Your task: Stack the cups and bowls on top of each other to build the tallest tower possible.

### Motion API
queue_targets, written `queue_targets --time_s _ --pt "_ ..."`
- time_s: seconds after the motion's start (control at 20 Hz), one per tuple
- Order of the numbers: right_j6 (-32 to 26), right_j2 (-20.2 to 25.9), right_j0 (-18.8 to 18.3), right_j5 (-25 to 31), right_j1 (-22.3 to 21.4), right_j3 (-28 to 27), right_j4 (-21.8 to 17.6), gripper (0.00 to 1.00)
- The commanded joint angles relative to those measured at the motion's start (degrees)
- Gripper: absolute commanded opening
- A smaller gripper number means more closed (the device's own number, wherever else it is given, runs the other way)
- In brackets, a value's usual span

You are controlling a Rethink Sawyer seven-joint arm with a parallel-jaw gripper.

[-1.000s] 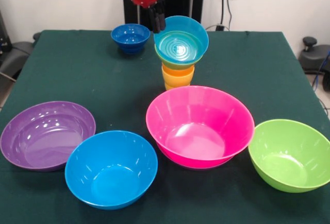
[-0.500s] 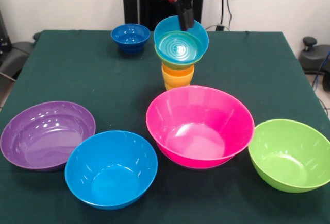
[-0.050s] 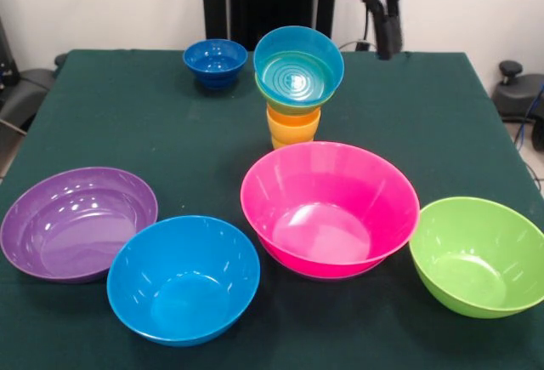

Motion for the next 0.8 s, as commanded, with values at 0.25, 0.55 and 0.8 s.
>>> queue_targets --time_s 0.25,0.55,0.8 --pt "9.67 -5.93 4.90 -0.27 4.94 -7.56 -0.90 0.00" --pt "8.55 -6.26 5.44 -1.43 6.53 -9.16 -1.05 0.00" --pt "7.87 -6.85 6.03 -2.12 7.30 -10.72 -1.68 0.00"
